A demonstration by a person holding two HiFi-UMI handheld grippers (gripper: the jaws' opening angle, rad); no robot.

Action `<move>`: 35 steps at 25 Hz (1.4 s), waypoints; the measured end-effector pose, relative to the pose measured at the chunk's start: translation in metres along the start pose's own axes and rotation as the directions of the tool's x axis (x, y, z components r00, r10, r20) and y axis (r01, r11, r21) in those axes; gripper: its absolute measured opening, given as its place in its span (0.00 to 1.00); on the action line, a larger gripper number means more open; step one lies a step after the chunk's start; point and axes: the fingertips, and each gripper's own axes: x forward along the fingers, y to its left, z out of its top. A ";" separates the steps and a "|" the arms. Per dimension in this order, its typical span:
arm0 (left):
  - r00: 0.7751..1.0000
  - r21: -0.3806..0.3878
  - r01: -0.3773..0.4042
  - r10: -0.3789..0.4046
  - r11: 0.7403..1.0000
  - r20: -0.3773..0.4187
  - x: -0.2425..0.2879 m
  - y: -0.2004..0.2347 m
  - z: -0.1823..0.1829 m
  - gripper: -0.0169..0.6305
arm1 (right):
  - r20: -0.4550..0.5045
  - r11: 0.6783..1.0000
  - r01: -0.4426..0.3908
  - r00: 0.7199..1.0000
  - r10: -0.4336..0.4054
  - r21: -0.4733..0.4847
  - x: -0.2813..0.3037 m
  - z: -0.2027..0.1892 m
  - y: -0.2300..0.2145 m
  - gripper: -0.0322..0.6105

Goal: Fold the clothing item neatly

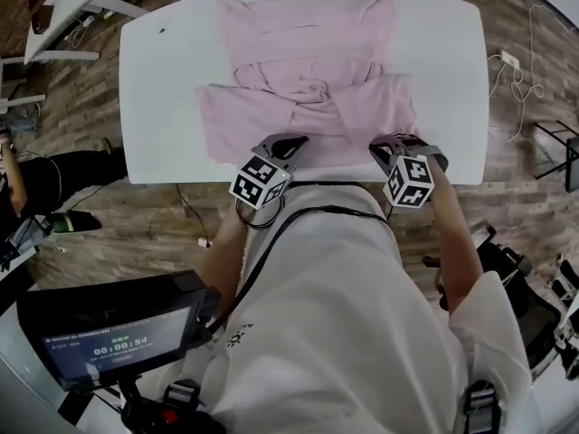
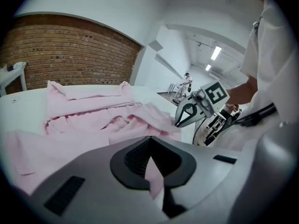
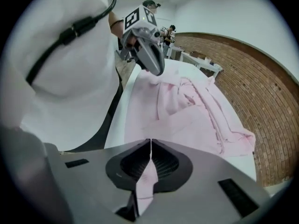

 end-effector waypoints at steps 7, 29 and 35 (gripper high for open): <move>0.995 -0.038 -0.090 0.091 0.995 0.043 -0.006 0.008 0.010 0.03 | 0.056 0.980 0.135 0.990 -0.128 -0.148 -0.038 0.024 -0.098 0.07; 0.935 -0.209 -0.346 0.354 0.915 0.000 -0.066 0.065 -0.054 0.03 | 0.035 0.932 0.343 0.939 -0.342 -0.115 0.030 0.031 -0.305 0.06; 0.939 -0.212 -0.339 0.344 0.917 -0.013 -0.070 0.086 -0.069 0.03 | 0.180 0.961 0.271 0.950 -0.257 -0.059 0.018 0.098 -0.240 0.06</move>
